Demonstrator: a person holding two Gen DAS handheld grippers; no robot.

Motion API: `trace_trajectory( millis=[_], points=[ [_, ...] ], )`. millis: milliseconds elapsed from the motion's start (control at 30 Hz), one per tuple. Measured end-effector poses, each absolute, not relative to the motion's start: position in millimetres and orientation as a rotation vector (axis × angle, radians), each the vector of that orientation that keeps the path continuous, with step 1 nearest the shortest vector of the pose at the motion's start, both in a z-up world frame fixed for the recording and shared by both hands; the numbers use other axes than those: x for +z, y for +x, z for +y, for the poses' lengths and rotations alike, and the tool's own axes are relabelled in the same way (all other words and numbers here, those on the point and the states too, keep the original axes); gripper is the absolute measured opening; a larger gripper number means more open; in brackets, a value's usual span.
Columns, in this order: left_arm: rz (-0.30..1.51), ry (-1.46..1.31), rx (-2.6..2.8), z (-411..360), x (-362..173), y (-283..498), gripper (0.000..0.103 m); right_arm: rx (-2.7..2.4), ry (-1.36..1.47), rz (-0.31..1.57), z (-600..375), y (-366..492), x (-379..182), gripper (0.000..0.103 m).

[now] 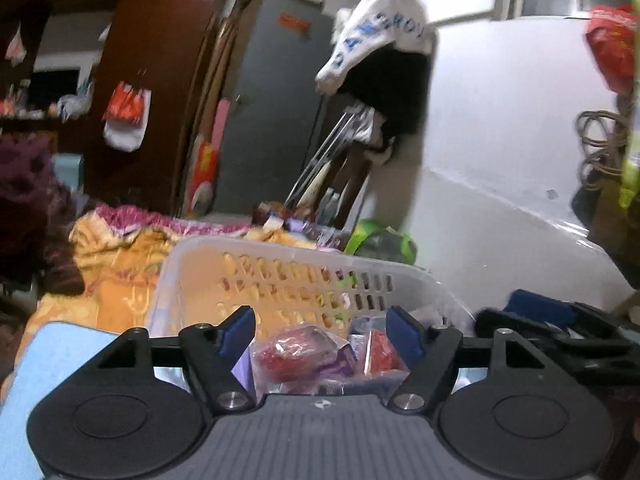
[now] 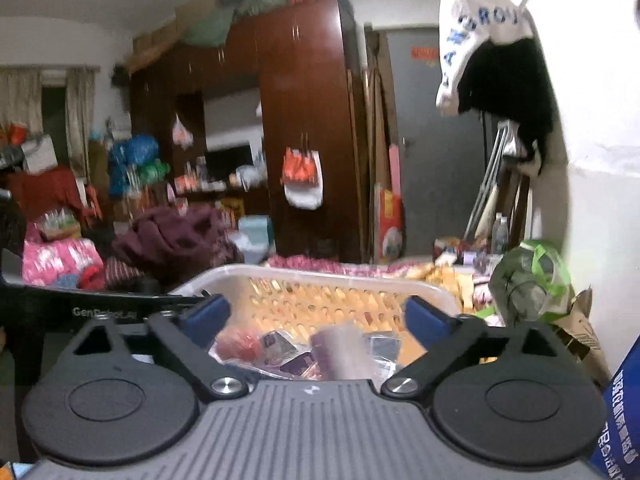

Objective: Organize objects
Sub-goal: 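Carry the red ball and silver box over the basket and release them, then grasp the purple medicine box with left gripper while right grasps a clear bag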

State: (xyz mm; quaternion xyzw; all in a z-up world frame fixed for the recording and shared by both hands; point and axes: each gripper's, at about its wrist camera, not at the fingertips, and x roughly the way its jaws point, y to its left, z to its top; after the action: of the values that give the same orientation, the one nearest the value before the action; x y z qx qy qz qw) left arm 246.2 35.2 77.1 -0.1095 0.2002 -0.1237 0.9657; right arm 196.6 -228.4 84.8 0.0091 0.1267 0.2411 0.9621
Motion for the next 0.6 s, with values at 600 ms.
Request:
trace_trajectory(
  millis=[600],
  points=[
    [0.610,0.008,-0.360,-24.4,-17.9,209.0,0.098,0.403,0.311,0.561,-309.7,192.1,-26.5,0.103]
  ],
)
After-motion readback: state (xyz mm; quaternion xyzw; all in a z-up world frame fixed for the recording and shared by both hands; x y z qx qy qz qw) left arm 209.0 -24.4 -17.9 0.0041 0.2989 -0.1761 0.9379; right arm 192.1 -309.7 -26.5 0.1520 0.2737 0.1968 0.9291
